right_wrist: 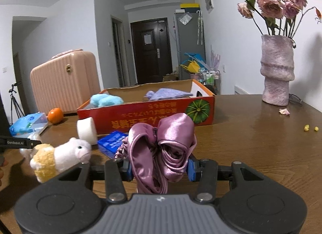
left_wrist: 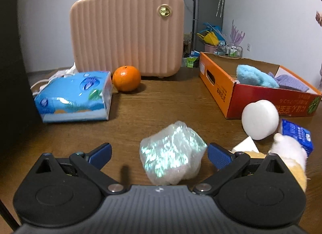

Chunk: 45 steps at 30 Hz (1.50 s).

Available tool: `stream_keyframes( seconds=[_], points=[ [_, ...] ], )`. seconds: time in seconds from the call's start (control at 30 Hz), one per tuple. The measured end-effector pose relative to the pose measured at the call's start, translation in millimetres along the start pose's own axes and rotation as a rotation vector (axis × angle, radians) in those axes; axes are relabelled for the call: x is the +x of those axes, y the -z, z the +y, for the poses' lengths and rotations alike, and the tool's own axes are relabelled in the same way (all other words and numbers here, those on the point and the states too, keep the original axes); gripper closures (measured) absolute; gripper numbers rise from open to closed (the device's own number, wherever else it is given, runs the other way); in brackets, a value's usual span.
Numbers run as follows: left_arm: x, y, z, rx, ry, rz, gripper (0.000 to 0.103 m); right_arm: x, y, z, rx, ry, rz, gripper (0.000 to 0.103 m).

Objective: Organize soft objects
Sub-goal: 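Grasp the iridescent plastic bag with the left tool while the right tool holds the bow, then carry the plastic bag and pink bow over the cardboard box with both tools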

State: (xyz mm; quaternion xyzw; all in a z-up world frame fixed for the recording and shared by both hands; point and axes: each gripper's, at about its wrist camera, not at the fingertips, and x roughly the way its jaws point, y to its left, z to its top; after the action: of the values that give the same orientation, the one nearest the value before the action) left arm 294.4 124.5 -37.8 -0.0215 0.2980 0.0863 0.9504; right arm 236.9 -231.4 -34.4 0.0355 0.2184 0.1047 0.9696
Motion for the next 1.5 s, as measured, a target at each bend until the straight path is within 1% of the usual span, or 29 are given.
stream_keyframes(
  seconds=[0.07,0.27,0.37,0.43,0.47,0.53,0.63,0.93,1.27,1.5],
  points=[
    [7.4,-2.3,-2.1,0.029,0.001,0.017,0.000,1.9,0.2,-2.3,0.004,0.012,0.004,0.056],
    [19.0,-6.1,0.6,0.041,0.038,0.034,0.001,5.7,2.4,-3.1,0.001,0.026,0.015,0.056],
    [18.5,-5.5,1.3,0.040,0.072,0.045,0.012,6.2,3.3,-1.7,-0.006,0.027,0.016,0.056],
    [16.2,-5.1,-0.2,0.049,0.089,0.038,0.027,5.4,3.3,-1.2,-0.008,0.025,0.012,0.056],
    [15.5,-4.8,-0.7,0.050,0.103,0.037,0.031,5.0,3.3,-1.2,-0.009,0.023,0.010,0.056],
    [13.3,-3.8,-2.2,0.057,0.111,0.029,0.048,4.9,3.0,-1.1,-0.013,0.020,0.008,0.056],
    [9.5,-2.9,-3.4,0.063,0.104,0.016,0.054,4.3,3.1,-0.4,-0.019,0.018,0.003,0.056],
    [-4.2,-0.3,-1.8,0.051,0.091,-0.018,0.057,2.7,3.3,1.1,-0.025,0.012,-0.006,0.056],
    [-39.1,1.9,6.8,-0.001,0.061,-0.107,0.057,-2.3,2.2,2.5,-0.029,-0.005,-0.024,0.056],
    [-66.0,8.0,3.7,-0.016,0.053,-0.165,0.057,-8.2,2.0,4.7,-0.036,-0.026,-0.044,0.056]
  ],
)
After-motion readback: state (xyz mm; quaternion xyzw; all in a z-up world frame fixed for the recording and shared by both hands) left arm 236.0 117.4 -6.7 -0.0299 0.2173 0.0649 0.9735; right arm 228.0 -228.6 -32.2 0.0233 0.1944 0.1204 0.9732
